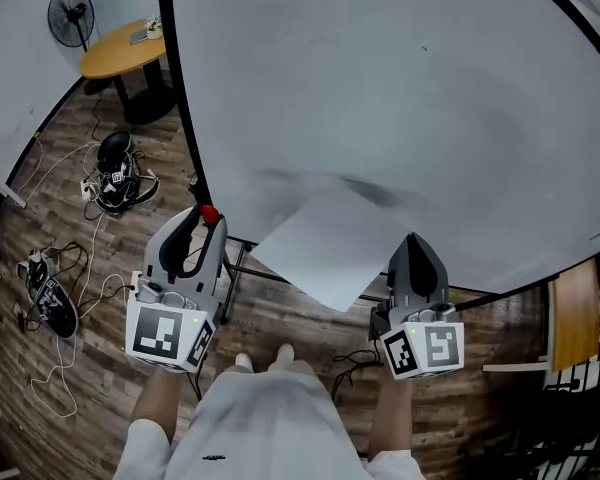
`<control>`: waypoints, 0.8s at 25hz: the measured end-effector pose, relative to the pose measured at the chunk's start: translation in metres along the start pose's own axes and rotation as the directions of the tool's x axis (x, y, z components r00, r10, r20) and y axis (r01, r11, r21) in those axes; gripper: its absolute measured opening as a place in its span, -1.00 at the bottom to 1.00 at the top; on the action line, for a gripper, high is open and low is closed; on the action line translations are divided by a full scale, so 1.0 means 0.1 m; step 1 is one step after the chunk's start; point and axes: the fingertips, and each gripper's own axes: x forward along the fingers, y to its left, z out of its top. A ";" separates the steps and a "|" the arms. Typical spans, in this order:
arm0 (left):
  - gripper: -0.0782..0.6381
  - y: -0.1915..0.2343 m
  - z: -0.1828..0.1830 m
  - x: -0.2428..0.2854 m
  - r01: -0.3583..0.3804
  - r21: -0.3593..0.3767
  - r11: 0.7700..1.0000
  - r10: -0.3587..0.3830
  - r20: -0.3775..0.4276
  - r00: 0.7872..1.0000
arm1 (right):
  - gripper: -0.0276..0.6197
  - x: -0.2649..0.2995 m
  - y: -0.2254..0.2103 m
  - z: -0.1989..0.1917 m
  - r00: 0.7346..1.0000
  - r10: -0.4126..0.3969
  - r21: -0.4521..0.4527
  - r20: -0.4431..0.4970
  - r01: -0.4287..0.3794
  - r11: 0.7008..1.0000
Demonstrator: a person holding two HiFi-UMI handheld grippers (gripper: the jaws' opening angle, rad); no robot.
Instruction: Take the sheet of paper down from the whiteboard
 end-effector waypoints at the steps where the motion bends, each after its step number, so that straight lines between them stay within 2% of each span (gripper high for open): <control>1: -0.45 0.00 -0.05 -0.02 0.000 -0.007 1.000 0.000 -0.010 1.000 | -0.89 -0.04 -0.02 -0.03 1.000 -0.006 -0.003 -0.004 0.006 1.000; 8: -0.45 0.00 -0.31 -0.10 0.013 -0.047 0.999 -0.015 -0.050 0.999 | -0.89 -0.33 -0.14 -0.20 0.998 -0.055 -0.054 -0.005 0.054 0.997; 14: -0.45 -0.03 -0.49 -0.11 0.025 -0.077 0.997 -0.031 -0.068 0.997 | -0.89 -0.41 -0.19 -0.49 0.995 -0.095 -0.048 -0.042 0.093 0.995; 20: -0.45 -0.14 -0.48 -0.08 0.059 -0.081 0.995 -0.065 -0.065 0.996 | -0.89 -0.48 -0.19 -0.57 0.992 -0.117 -0.024 -0.048 0.116 0.993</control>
